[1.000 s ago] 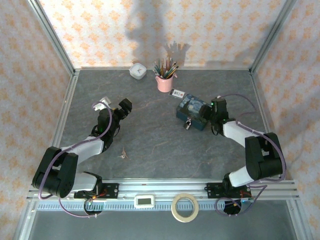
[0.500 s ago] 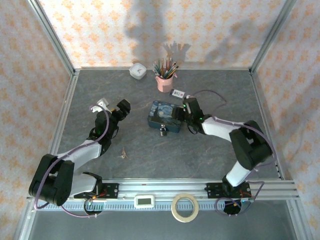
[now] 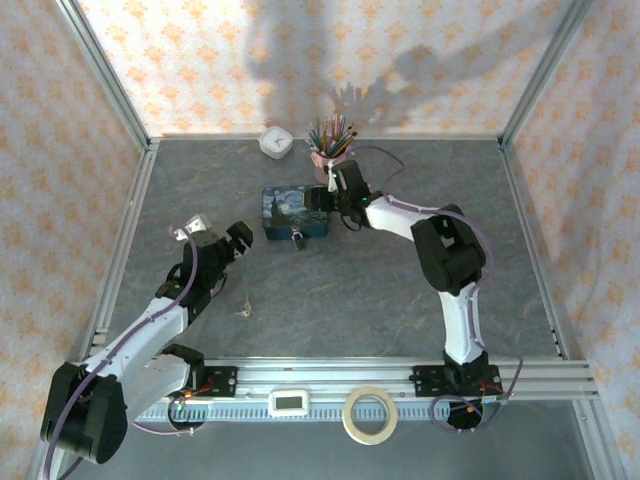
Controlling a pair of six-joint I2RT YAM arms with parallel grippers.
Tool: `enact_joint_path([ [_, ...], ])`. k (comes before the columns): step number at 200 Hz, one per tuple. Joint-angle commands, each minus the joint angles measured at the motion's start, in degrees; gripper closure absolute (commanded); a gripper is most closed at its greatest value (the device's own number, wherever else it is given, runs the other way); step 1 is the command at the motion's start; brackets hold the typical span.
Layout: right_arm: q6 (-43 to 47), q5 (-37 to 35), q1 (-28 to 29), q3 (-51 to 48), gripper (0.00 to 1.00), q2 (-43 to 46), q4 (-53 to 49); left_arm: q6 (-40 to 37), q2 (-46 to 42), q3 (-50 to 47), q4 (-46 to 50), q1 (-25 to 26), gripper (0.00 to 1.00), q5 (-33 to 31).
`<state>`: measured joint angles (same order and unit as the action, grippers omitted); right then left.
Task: Unlock the padlock with the key
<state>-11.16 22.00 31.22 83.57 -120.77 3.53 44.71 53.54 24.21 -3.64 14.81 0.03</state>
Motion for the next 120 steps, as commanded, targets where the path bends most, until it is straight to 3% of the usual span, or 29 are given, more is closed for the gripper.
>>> enact_joint_path([
  [1, 1.87, 4.24, 0.52, 3.46, 0.27, -1.47, -4.97, 3.46, -2.22, -2.48, 11.31, 2.18, 0.08, 1.63],
  [25, 1.09, 2.13, 0.55, 2.88, 0.18, 2.79, -4.78, 5.65, -2.83, -3.15, 15.92, 7.78, 0.1, -1.17],
  [51, -0.8, -1.95, 0.51, -2.82, 0.16, 10.42, -4.46, 7.96, -0.19, -2.55, 20.23, 15.03, 0.11, -3.84],
  [93, -5.42, -3.19, 0.51, -21.11, 0.16, 24.58, -1.53, 11.53, 5.25, -2.71, 23.13, 25.41, 0.13, -6.95],
  [120, -8.16, -5.17, 0.51, -31.24, 0.16, 31.84, -1.56, 13.18, 8.41, -3.6, 22.13, 29.1, 0.14, -8.28],
])
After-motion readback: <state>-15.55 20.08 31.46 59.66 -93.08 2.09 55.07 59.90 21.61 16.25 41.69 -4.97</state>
